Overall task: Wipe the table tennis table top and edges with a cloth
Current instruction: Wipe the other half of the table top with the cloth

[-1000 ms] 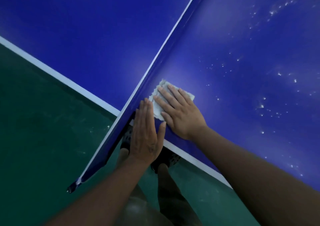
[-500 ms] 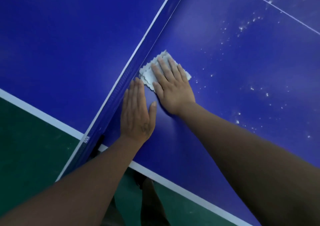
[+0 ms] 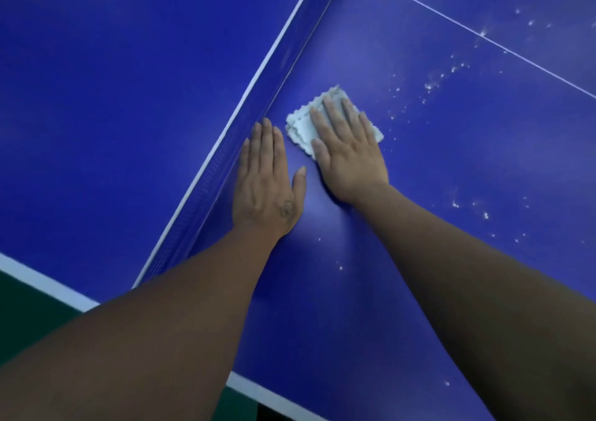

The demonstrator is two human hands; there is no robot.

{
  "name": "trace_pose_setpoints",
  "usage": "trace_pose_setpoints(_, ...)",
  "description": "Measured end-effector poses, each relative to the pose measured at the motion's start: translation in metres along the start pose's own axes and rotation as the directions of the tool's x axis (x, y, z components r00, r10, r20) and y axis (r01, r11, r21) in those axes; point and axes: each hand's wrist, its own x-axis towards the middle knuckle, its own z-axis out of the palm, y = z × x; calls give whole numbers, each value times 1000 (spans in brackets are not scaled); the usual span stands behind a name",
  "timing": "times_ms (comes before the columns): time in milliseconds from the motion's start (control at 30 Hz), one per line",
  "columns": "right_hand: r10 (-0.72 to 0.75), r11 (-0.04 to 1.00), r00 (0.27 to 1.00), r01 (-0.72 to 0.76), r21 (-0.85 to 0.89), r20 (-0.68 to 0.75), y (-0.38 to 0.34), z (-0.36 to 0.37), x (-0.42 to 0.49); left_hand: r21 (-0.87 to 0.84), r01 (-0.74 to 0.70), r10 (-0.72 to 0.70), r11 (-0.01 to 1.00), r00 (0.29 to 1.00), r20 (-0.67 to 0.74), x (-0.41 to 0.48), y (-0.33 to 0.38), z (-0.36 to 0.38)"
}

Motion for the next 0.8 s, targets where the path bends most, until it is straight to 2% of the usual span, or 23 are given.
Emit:
trace_pose_setpoints(133, 305, 949, 952, -304, 78, 2, 36, -10, 49, -21, -34, 33, 999, 999, -8, 22, 6, 1)
trace_pose_setpoints(167, 338, 939, 941, -336, 70, -6, 33, -9, 57, -33, -33, 32, 999, 999, -16, 24, 6, 2)
trace_pose_setpoints(233, 261, 965, 965, -261, 24, -15, 17, -8, 62, -46, -31, 30, 998, 999, -15, 26, 6, 4)
trace_pose_setpoints(333, -60, 998, 998, 60, -8, 14, 1, -4, 62, -40, -40, 40, 998, 999, -7, 27, 5, 3)
trace_pose_setpoints(367, -108, 994, 994, 109, -6, 20, 6, -6, 67, -45, -43, 43, 998, 999, -11, 27, 5, 2)
trace_pose_setpoints(433, -50, 999, 999, 50, 7, 1, 31, -13, 88, -70, -44, 42, 997, 999, -30, 27, 5, 3)
trace_pose_setpoints(533, 267, 961, 964, -266, 74, 2, 73, -23, 114, -83, -35, 32, 996, 999, -40, 27, 4, 5)
trace_pose_setpoints(600, 367, 925, 930, -365, 104, -6, 72, -25, 120, -69, -30, 28, 997, 999, -24, 28, 4, 6)
trace_pose_setpoints(633, 350, 932, 936, -347, 107, -14, 62, -24, 120, -66, -29, 28, 997, 999, -20, 28, 4, 6)
trace_pose_setpoints(733, 168, 982, 985, -163, 96, -41, 33, -21, 127, -60, -24, 23, 998, 1000, -17, 29, 5, 4)
trace_pose_setpoints(800, 115, 991, 992, -111, 76, -49, 32, -23, 143, -48, -23, 22, 999, 1000, -6, 29, 4, 4)
